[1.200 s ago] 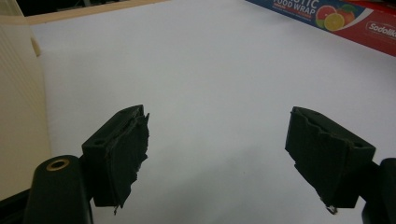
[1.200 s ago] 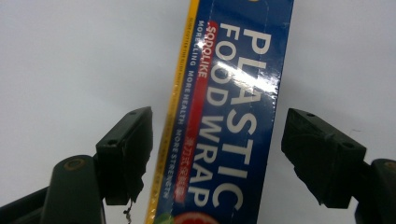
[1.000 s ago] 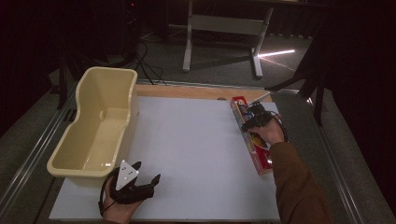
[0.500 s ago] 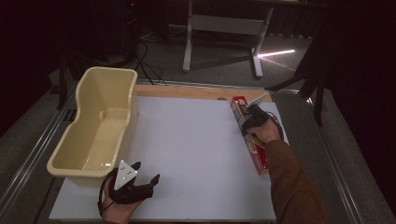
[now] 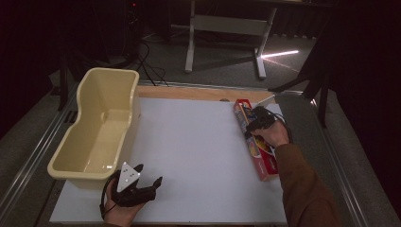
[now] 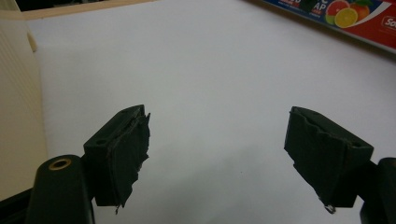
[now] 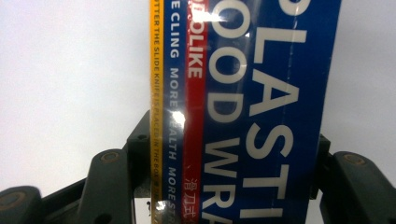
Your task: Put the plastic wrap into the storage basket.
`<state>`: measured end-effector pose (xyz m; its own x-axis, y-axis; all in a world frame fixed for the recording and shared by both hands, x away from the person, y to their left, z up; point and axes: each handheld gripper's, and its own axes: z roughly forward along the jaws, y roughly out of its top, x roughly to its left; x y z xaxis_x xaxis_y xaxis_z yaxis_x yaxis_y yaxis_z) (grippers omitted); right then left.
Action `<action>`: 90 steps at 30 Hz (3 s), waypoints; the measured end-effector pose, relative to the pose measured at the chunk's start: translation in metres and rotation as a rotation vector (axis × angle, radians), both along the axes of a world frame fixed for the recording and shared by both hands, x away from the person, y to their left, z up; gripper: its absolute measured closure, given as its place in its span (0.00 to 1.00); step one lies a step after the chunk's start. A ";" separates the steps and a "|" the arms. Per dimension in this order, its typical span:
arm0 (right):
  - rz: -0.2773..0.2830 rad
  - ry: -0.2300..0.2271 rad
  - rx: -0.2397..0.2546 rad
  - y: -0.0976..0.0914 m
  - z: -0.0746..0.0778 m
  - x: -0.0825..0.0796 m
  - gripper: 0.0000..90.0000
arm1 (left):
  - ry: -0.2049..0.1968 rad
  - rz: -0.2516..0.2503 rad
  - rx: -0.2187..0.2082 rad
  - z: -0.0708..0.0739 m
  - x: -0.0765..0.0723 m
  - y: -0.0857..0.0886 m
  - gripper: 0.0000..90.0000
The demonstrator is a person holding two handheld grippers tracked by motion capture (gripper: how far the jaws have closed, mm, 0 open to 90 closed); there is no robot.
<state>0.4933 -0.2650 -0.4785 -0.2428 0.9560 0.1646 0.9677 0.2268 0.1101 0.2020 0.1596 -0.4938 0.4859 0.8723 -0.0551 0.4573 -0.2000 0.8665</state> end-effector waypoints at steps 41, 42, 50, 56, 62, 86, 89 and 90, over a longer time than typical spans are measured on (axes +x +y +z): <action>0.129 -0.092 0.616 0.096 0.093 -0.048 0.45 | -0.013 0.005 0.003 0.001 -0.001 0.001 0.25; 0.130 -0.093 0.627 0.098 0.094 -0.048 0.45 | -0.013 0.005 0.003 0.001 -0.002 0.001 0.25; 0.117 -0.101 0.689 0.119 0.102 -0.054 0.45 | -0.015 0.002 0.002 0.001 -0.002 0.001 0.25; 0.117 -0.111 0.725 0.139 0.107 -0.056 0.45 | -0.015 -0.002 0.003 0.001 -0.002 -0.001 0.25; 0.087 -0.075 0.794 0.154 0.108 -0.056 0.45 | -0.021 -0.008 0.012 0.001 -0.003 -0.002 0.25; 0.026 -0.098 0.922 0.226 0.125 -0.053 0.45 | -0.033 -0.038 0.012 0.000 -0.006 -0.008 0.25; 0.004 -0.102 0.939 0.233 0.127 -0.050 0.45 | -0.033 -0.040 0.010 0.000 -0.007 -0.010 0.25; -0.001 -0.102 0.939 0.236 0.127 -0.049 0.45 | -0.034 -0.044 0.012 0.000 -0.007 -0.011 0.25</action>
